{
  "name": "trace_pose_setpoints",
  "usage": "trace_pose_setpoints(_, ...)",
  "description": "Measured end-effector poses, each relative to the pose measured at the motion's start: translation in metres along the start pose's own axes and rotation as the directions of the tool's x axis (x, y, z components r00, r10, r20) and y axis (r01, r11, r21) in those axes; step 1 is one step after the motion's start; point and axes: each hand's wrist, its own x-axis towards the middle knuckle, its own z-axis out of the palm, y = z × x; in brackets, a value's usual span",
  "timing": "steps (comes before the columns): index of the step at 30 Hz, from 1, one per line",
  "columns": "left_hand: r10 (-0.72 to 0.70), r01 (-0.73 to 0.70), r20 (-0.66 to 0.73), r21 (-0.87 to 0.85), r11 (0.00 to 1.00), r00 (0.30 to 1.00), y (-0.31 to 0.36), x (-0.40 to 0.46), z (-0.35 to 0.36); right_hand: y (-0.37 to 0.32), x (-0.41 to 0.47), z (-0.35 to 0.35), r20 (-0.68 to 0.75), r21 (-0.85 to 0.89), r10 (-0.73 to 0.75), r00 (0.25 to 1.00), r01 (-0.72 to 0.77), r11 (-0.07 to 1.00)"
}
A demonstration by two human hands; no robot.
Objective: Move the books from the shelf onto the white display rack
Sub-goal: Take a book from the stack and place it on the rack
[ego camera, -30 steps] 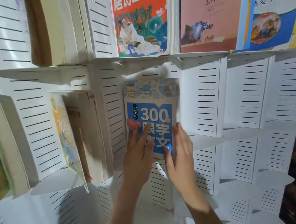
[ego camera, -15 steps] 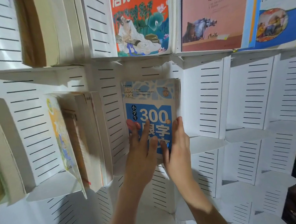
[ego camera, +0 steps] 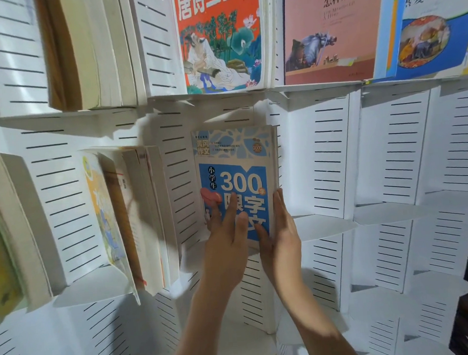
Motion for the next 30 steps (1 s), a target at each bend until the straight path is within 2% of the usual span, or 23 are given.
trace_pose_setpoints(2, 0.002, -0.002, 0.006, -0.003, 1.000, 1.000, 0.000, -0.001, 0.001, -0.003, 0.000, -0.001, 0.012, 0.020, 0.017, 1.000, -0.018, 1.000)
trace_pose_setpoints(5, 0.006, -0.006, 0.010, 0.028, 1.000, 1.000, 0.006, -0.008, 0.002, 0.000, -0.001, -0.006, 0.051, -0.050, -0.021, 0.998, 0.023, 0.999)
trace_pose_setpoints(9, 0.002, -0.002, 0.007, 0.088, 0.996, 1.000, 0.009, -0.013, 0.005, 0.003, -0.008, -0.014, 0.098, -0.092, -0.130, 0.987, 0.139, 0.986)
trace_pose_setpoints(16, -0.004, 0.004, 0.018, 0.033, 0.999, 1.000, 0.013, -0.022, -0.003, 0.010, -0.012, -0.025, 0.139, -0.121, -0.149, 0.979, 0.167, 0.979)
trace_pose_setpoints(22, 0.079, -0.044, -0.108, 0.289, 0.956, 0.991, 0.029, -0.081, -0.021, -0.017, -0.030, -0.059, 0.209, -0.140, -0.115, 0.971, 0.146, 0.979)
trace_pose_setpoints(26, 0.178, -0.110, -0.157, 0.369, 0.923, 0.971, 0.028, -0.126, -0.046, -0.055, -0.056, -0.084, 0.209, -0.159, -0.107, 0.972, 0.142, 0.977)
trace_pose_setpoints(30, 0.112, 0.006, -0.217, 0.481, 0.876, 0.970, 0.028, -0.174, -0.083, -0.100, -0.085, -0.101, 0.262, -0.131, -0.072, 0.962, 0.109, 0.985)
